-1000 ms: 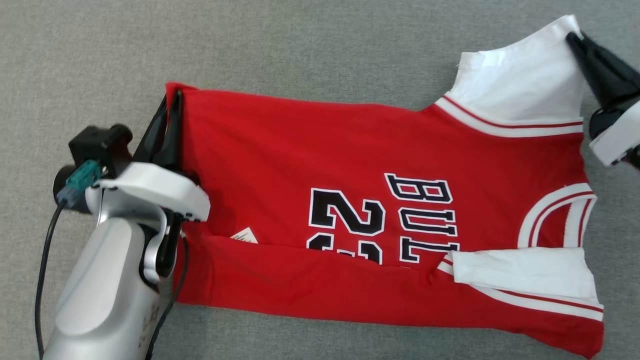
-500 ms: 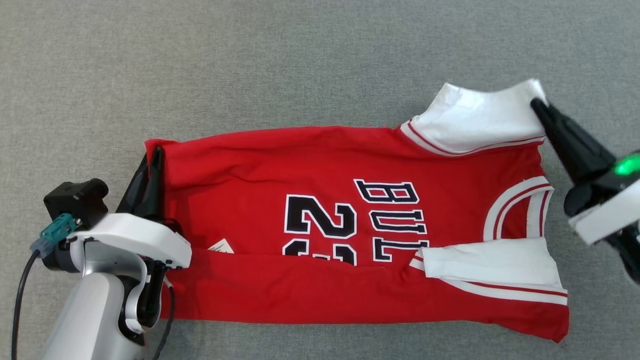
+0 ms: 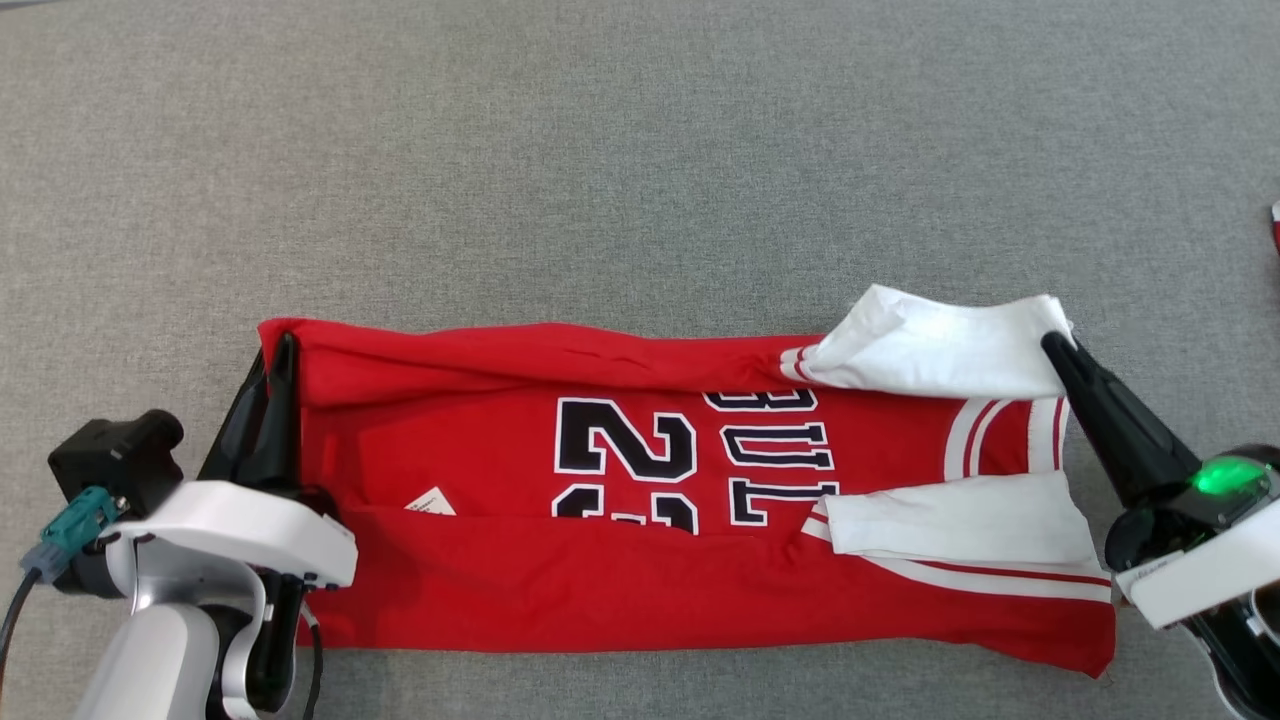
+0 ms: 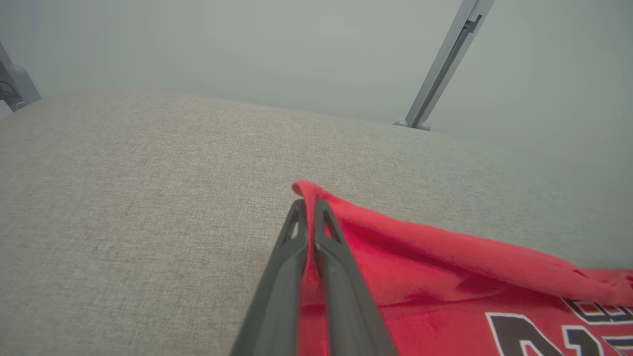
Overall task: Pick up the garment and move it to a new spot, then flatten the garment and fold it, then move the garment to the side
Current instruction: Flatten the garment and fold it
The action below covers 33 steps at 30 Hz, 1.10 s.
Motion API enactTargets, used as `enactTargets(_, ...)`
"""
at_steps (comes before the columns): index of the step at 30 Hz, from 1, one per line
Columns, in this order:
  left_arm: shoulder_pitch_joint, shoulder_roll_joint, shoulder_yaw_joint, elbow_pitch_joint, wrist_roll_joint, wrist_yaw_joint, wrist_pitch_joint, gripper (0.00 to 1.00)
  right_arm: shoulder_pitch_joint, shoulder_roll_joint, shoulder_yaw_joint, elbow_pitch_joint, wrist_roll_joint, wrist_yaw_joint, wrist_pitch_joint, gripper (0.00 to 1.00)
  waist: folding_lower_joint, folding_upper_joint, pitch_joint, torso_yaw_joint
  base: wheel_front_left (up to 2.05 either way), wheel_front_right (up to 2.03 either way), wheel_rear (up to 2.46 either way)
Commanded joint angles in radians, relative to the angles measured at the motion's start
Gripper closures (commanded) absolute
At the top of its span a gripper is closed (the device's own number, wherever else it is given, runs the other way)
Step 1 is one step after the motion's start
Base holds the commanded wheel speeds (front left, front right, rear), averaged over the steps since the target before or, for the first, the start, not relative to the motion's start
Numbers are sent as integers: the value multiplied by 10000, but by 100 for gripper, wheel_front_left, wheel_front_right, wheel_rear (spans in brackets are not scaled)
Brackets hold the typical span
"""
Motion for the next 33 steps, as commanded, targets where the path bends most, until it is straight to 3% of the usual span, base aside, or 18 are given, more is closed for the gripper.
enactTargets(1,229,74,31,-212,94,83,42,100,297,55,-174,-122,-34,6,-40,100,0,0,-35,-8,0,0,0)
enactTargets(11,1489,-16,238,-820,-179,414,-130,100,1970,535,-931,-558,26,6,-41,100,0,0,-262,-74,0,0,0)
enactTargets(17,1907,-276,211,-306,-523,321,-308,97,2523,771,-824,-167,-142,6,-41,100,0,0,-353,-115,0,0,0)
enactTargets(18,1918,-353,198,-157,-579,302,-345,61,2567,805,-755,-38,-151,6,-41,89,0,0,-366,-123,0,0,0)
enactTargets(19,1920,-390,185,-13,-572,302,-401,16,2572,812,-681,124,-240,6,-41,59,0,0,-382,-133,0,0,0)
enactTargets(20,1930,-416,156,103,-551,307,-483,0,2571,855,-620,244,-308,6,-41,34,0,0,-397,-144,0,0,0)
enactTargets(21,1950,-480,134,240,-532,332,-560,0,2568,962,-574,357,-343,6,-41,0,0,0,-417,-150,0,0,0)
enactTargets(27,2137,-794,138,619,-334,484,-1446,0,2742,1333,-776,941,-1264,6,-41,0,0,0,-633,-206,0,0,0)
enactTargets(33,2222,-1037,240,461,87,694,-2267,0,2847,1930,-1925,921,-2634,6,-40,0,0,0,-853,-302,0,0,0)
